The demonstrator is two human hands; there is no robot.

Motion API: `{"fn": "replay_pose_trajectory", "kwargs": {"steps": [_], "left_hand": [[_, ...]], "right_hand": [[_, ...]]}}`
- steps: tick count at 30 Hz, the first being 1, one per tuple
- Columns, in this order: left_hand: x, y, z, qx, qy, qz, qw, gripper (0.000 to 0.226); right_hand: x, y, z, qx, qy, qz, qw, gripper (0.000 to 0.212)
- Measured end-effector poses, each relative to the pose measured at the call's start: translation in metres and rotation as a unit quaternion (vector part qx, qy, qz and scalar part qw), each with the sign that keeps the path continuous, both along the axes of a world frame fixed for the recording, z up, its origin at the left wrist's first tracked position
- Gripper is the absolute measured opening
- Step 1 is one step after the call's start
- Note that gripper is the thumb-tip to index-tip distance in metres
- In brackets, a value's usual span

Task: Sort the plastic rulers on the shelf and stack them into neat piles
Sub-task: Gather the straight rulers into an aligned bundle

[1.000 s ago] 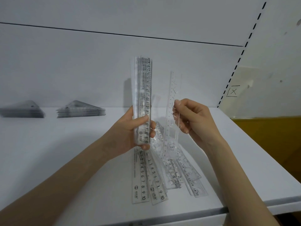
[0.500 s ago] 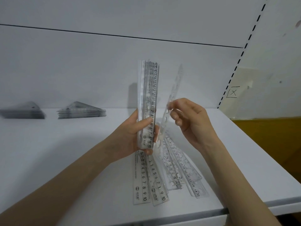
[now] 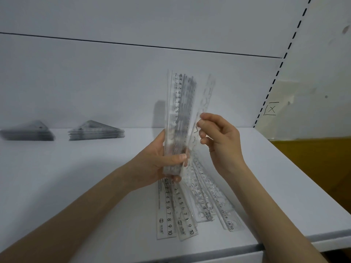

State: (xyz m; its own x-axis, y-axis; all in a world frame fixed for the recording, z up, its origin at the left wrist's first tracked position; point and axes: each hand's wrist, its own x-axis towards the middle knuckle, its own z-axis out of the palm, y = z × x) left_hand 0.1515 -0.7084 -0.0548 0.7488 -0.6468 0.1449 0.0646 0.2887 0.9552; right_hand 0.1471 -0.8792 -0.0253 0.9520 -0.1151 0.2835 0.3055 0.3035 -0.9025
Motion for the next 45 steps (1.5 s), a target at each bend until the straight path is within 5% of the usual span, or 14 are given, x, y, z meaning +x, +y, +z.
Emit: {"fn": "replay_pose_trajectory", "kwargs": {"steps": [9,17,23,27,33,45], "left_hand": [[-0.002,0.002,0.003,-0.005,0.020,-0.023,1.000,0.065],[-0.006,0.003,0.003,0.024,-0.007,-0.060,0.998,0.072],[-0.008,0.005,0.004,0.025,-0.025,-0.076,0.996,0.076],[-0.009,0.006,0.005,0.023,0.002,-0.079,0.997,0.063],[-0.009,0.004,0.007,-0.017,0.122,-0.098,0.988,0.071],[-0.010,0.005,0.006,-0.027,0.136,-0.081,0.987,0.057]], "right_hand": [[0.005,-0.003,-0.002,0.066,0.020,0.026,0.997,0.011],[0.006,-0.002,-0.007,-0.032,0.005,0.015,0.999,0.006],[0.005,-0.005,-0.001,-0.142,0.053,0.073,0.986,0.031],[0.004,0.000,0.006,-0.138,-0.006,0.082,0.987,0.008],[0.003,0.005,0.010,-0.184,-0.025,0.052,0.981,0.013],[-0.001,0.015,0.026,-0.418,-0.029,-0.027,0.908,0.020]]}}
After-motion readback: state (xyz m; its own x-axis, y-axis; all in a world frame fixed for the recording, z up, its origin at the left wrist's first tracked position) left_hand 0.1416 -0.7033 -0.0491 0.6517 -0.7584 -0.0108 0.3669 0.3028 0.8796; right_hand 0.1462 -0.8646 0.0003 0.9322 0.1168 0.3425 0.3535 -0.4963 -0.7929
